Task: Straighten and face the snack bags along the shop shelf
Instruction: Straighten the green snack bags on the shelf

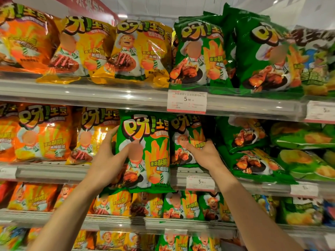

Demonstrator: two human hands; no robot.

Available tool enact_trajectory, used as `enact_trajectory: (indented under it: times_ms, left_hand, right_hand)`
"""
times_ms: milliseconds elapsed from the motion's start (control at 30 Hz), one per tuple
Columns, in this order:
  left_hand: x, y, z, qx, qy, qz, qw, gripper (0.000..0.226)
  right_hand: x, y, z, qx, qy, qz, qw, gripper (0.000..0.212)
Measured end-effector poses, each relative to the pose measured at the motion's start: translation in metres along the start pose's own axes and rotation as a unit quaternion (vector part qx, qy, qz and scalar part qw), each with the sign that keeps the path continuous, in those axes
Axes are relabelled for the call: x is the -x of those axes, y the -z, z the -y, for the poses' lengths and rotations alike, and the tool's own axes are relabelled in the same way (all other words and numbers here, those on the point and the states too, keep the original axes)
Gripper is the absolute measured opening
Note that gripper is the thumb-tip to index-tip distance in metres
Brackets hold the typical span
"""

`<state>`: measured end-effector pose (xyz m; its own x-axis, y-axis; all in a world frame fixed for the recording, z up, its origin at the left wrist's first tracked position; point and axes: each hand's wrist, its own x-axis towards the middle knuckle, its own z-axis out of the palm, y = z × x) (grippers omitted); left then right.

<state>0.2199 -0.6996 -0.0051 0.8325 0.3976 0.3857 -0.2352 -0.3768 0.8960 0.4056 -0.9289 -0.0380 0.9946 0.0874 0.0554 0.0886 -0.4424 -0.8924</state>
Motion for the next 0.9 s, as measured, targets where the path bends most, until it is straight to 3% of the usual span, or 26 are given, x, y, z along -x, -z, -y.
enact_trajectory:
  times_ms: [200,367,567,667,767,833,900]
  left_hand:
    - [-0.002,0.002,0.003,0.001,0.002,0.002,1.0,0.062]
    - [-0.002,-0.001,0.004,0.006,-0.008,0.001,1.0,0.075]
    - [-0.001,-0.006,0.006,0.01,-0.011,0.002,1.0,0.081]
    - [-0.002,-0.01,0.009,0.005,-0.012,0.007,1.0,0.078]
    - [-0.001,-0.017,0.012,0.009,-0.017,0.006,1.0,0.08]
    - [-0.001,-0.024,0.013,0.02,-0.016,0.005,1.0,0.084]
    - [-0.002,-0.034,0.013,0.028,-0.011,0.006,1.0,0.087]
  right_hand:
    - [-0.006,-0.007,0.006,0.079,0.055,-0.147,0.984,0.086]
    - [-0.017,-0.015,0.005,0.152,-0.002,-0.087,0.985,0.091]
    - [-0.015,-0.003,0.005,0.069,-0.001,-0.057,0.996,0.096]
    - [0.001,0.003,0.01,0.027,0.042,-0.065,0.997,0.098]
    - [0.031,0.01,0.012,0.006,0.137,-0.113,0.984,0.071]
    - [0.053,0.009,0.014,-0.024,0.163,-0.072,0.984,0.055]
    - [0.073,0.001,0.017,-0.059,0.142,0.025,0.988,0.082]
